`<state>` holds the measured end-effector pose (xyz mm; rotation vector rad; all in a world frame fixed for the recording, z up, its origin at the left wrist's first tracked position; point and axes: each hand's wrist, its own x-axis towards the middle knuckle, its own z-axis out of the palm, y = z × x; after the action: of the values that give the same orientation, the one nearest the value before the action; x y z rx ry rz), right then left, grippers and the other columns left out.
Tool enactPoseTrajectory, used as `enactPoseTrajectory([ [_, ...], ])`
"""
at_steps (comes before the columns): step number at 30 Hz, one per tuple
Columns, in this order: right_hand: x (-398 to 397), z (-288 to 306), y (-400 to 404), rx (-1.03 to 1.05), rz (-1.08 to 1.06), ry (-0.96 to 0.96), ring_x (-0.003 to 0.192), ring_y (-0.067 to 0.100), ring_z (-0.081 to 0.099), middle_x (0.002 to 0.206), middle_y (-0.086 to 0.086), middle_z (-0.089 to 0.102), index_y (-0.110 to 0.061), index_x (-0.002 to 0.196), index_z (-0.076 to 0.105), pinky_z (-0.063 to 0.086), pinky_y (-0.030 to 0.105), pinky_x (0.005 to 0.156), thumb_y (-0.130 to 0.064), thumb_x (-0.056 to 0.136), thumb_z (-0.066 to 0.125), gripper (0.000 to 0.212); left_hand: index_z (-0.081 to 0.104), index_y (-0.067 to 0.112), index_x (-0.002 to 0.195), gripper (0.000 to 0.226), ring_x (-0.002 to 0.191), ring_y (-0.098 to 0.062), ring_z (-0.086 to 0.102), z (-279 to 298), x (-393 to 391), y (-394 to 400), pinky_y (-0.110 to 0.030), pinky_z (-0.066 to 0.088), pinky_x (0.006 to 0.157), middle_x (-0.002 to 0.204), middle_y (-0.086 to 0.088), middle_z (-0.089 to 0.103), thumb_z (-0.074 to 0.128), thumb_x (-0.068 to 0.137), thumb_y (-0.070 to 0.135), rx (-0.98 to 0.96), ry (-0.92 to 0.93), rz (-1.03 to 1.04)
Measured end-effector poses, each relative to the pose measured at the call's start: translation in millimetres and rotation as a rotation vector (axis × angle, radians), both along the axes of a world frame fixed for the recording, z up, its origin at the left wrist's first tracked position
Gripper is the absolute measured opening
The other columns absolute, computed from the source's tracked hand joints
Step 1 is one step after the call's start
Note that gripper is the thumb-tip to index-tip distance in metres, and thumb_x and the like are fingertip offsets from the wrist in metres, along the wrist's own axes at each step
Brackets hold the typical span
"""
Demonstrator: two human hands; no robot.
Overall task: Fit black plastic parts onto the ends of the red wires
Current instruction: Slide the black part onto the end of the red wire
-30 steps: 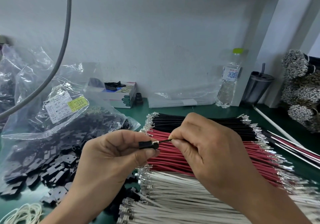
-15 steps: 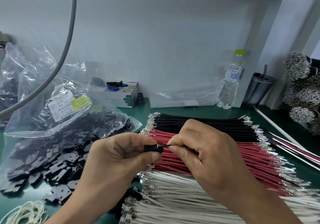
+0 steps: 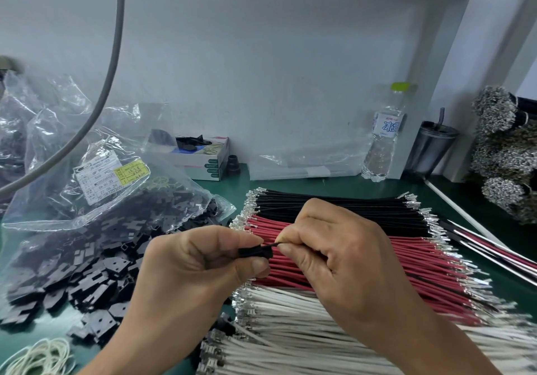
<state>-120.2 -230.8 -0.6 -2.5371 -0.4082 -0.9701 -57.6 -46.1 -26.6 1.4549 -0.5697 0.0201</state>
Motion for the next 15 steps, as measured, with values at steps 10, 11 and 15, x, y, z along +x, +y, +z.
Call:
enactPoseTrajectory([
  [10, -2, 5, -13, -0.169, -0.179, -0.246, 0.078, 0.013, 0.053, 0.084, -0.009, 0.062, -0.019, 0.091, 0.077, 0.045, 0.028, 0.063, -0.025, 0.094, 0.069, 0.01, 0.083, 0.015, 0.087, 0.025, 0.068, -0.035, 0.078, 3, 3, -8, -0.031, 0.064, 0.062, 0.08, -0.016, 0.079, 0.084, 0.062, 0.011, -0.107, 0.073, 0.01],
  [11, -4, 5, -13, -0.173, -0.195, -0.328, 0.079, 0.016, 0.052, 0.085, -0.004, 0.063, -0.015, 0.092, 0.078, 0.043, 0.028, 0.064, -0.019, 0.094, 0.07, 0.008, 0.083, 0.015, 0.088, 0.024, 0.068, -0.035, 0.078, 3, 5, -8, -0.029, 0.064, 0.061, 0.081, -0.016, 0.079, 0.083, 0.064, 0.01, -0.129, 0.092, 0.045],
  [15, 2, -4, -4, -0.27, -0.176, -0.19, 0.077, 0.013, 0.052, 0.085, -0.009, 0.061, -0.02, 0.091, 0.075, 0.047, 0.028, 0.056, -0.016, 0.091, 0.071, 0.006, 0.083, 0.017, 0.09, 0.025, 0.071, -0.031, 0.079, 4, 15, -1, -0.024, 0.06, 0.055, 0.084, -0.016, 0.08, 0.083, 0.066, 0.012, -0.237, 0.211, 0.151],
])
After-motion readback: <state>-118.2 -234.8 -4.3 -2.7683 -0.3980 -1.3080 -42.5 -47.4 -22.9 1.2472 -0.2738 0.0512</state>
